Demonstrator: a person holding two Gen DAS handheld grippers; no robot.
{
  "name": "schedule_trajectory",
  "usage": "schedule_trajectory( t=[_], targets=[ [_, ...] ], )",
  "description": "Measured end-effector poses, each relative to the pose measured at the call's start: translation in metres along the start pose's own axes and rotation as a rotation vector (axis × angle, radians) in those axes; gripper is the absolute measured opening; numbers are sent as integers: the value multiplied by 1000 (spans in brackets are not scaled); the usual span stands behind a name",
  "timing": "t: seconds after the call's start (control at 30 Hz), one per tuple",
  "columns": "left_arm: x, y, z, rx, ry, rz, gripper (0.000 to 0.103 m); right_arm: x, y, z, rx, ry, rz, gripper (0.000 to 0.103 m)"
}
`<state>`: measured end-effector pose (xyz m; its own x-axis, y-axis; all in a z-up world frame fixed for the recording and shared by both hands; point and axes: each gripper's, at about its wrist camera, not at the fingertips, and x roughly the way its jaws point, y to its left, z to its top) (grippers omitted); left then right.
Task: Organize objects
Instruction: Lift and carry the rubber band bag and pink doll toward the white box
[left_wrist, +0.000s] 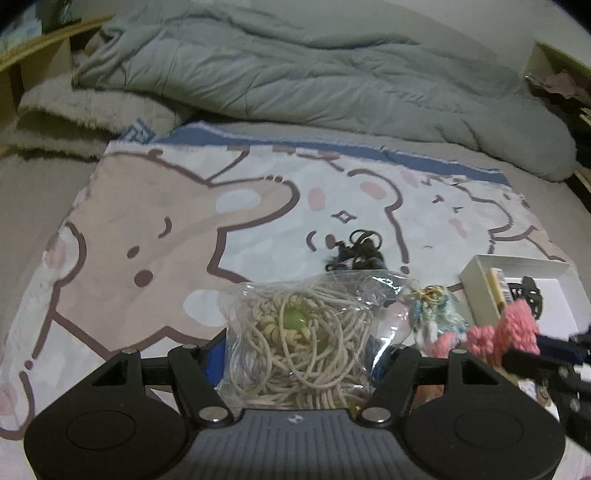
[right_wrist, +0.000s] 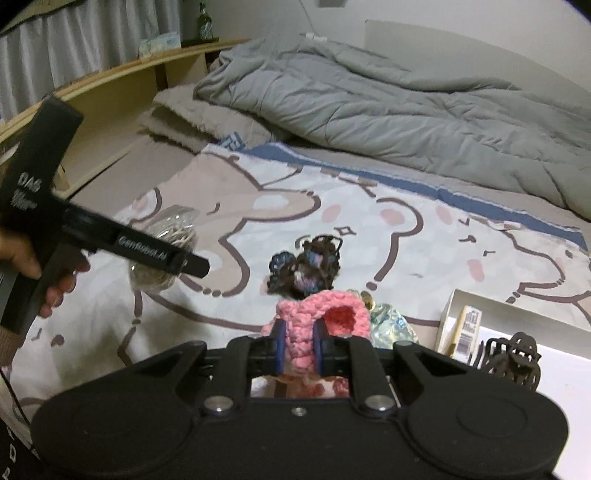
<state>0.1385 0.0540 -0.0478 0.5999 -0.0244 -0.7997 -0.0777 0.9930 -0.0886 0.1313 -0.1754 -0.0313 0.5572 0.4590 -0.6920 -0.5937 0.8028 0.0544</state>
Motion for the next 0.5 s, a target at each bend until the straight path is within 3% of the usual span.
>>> schedule_trajectory(
  t=[0.5],
  targets=[
    [-45,-22,-12,59,-108,1,69,-40,4,9,60,-110,-54,16]
  ],
)
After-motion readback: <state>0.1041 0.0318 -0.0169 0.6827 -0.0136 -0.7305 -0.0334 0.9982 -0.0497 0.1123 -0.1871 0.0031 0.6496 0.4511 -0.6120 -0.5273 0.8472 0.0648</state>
